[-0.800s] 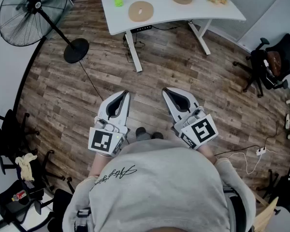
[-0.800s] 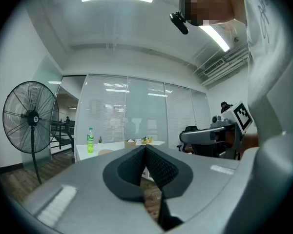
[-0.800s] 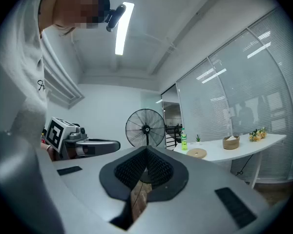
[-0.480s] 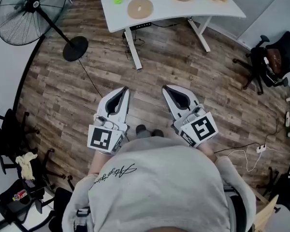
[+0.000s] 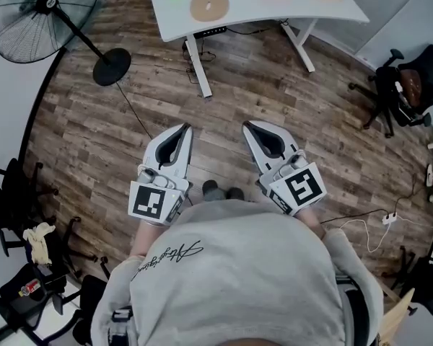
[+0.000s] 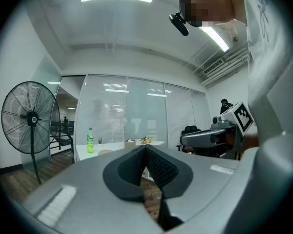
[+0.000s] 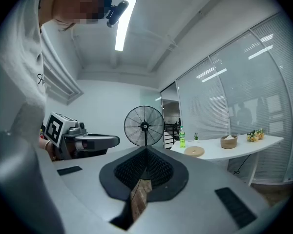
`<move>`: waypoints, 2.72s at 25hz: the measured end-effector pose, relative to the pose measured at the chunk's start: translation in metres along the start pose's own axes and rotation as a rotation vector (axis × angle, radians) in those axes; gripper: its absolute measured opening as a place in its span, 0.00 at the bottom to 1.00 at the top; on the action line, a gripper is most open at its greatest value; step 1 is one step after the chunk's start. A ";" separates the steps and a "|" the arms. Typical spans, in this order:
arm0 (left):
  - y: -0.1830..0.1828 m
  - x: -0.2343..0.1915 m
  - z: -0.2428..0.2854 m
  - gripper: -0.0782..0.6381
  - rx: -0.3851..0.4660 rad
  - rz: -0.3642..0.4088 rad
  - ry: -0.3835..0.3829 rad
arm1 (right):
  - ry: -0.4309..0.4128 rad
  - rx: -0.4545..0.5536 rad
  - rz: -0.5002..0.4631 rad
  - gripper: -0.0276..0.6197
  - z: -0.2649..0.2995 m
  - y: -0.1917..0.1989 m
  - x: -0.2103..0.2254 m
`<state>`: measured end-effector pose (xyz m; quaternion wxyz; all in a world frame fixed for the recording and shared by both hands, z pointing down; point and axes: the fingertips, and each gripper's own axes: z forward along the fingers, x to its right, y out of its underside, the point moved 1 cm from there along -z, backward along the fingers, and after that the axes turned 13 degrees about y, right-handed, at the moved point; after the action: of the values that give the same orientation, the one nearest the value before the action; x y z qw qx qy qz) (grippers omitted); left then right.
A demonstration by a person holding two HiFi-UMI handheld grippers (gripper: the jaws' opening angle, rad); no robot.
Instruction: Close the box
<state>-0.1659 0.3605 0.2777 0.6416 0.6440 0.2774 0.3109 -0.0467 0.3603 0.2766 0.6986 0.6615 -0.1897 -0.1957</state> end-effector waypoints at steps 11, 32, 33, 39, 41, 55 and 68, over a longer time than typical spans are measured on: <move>0.000 -0.006 -0.002 0.11 -0.003 -0.005 -0.002 | 0.019 -0.009 -0.009 0.05 0.006 0.003 -0.003; 0.006 -0.041 -0.016 0.71 0.028 -0.079 -0.095 | 0.174 0.001 0.074 0.70 0.027 0.006 0.009; 0.006 -0.043 -0.016 0.72 0.025 -0.078 -0.100 | 0.178 0.002 0.075 0.72 0.028 0.007 0.009; 0.009 -0.053 -0.019 0.75 0.022 -0.080 -0.110 | 0.193 0.009 0.077 0.74 0.033 0.007 0.008; 0.010 -0.057 -0.019 0.75 0.016 -0.084 -0.112 | 0.196 0.014 0.075 0.74 0.037 0.006 0.007; 0.021 -0.095 -0.032 0.74 0.009 -0.097 -0.074 | 0.236 0.043 0.149 0.73 0.060 0.009 -0.003; 0.033 -0.117 -0.030 0.74 -0.004 -0.123 -0.035 | 0.243 -0.005 0.103 0.73 0.082 0.017 -0.012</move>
<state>-0.2666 0.2910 0.3053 0.6655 0.6298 0.3045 0.2603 -0.0992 0.2981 0.2973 0.7271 0.6681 -0.1370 -0.0786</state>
